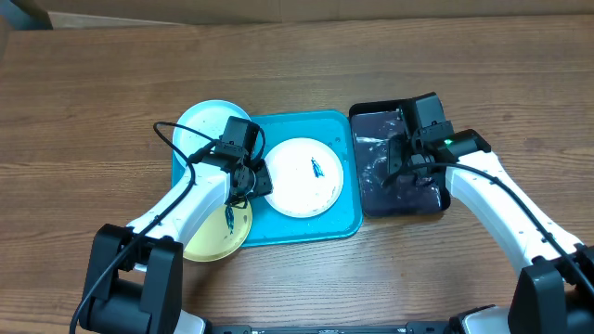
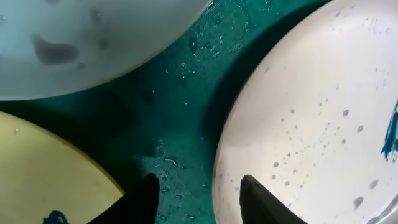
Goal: Clean dirty plates on tray and stack at the side
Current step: 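Move the sponge onto the white plate and scrub it with the right gripper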
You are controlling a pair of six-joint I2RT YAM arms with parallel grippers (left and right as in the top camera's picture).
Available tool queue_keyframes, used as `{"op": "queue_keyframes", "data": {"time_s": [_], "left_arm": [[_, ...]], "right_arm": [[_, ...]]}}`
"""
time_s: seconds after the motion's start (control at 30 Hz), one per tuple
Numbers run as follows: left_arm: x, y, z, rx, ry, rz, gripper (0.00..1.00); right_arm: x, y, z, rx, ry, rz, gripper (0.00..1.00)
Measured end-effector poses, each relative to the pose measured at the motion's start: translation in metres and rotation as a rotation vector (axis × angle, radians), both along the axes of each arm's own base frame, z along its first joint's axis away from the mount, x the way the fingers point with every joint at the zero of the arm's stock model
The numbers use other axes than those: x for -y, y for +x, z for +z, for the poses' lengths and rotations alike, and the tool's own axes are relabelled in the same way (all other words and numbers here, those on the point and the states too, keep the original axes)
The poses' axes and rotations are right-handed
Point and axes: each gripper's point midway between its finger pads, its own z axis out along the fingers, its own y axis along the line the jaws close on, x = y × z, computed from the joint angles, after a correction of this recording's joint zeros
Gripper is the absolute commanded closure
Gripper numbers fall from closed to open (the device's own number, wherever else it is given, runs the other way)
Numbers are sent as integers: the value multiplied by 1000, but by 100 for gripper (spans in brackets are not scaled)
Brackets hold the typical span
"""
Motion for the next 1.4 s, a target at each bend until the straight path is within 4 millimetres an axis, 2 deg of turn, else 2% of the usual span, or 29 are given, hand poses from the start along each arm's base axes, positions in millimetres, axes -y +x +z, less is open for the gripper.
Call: {"op": "queue_keyframes", "data": {"time_s": [0.23, 0.43, 0.53, 0.67, 0.73, 0.8, 0.87, 1.1, 1.23, 1.4], "left_arm": [[0, 1, 0, 4, -1, 0, 70], [1, 5, 1, 18, -5, 0, 85], [1, 5, -4, 9, -2, -3, 85], [0, 1, -16, -27, 9, -3, 76], [0, 0, -20, -41, 12, -3, 78], [1, 2, -19, -35, 10, -1, 87], [1, 3, -20, -34, 7, -4, 89], [2, 3, -20, -33, 3, -5, 88], [2, 4, -19, -33, 3, -5, 81], [3, 7, -15, -33, 3, -5, 80]], "right_arm": [[0, 0, 0, 2, 1, 0, 96], [0, 0, 0, 1, 1, 0, 96], [0, 0, 0, 1, 1, 0, 96], [0, 0, 0, 1, 1, 0, 96], [0, 0, 0, -2, 0, 0, 96], [0, -1, 0, -5, -1, 1, 96], [0, -1, 0, -5, -1, 0, 96], [0, 0, 0, 0, -2, 6, 96], [0, 0, 0, 0, -8, 20, 96], [1, -4, -1, -14, -15, 28, 96]]}}
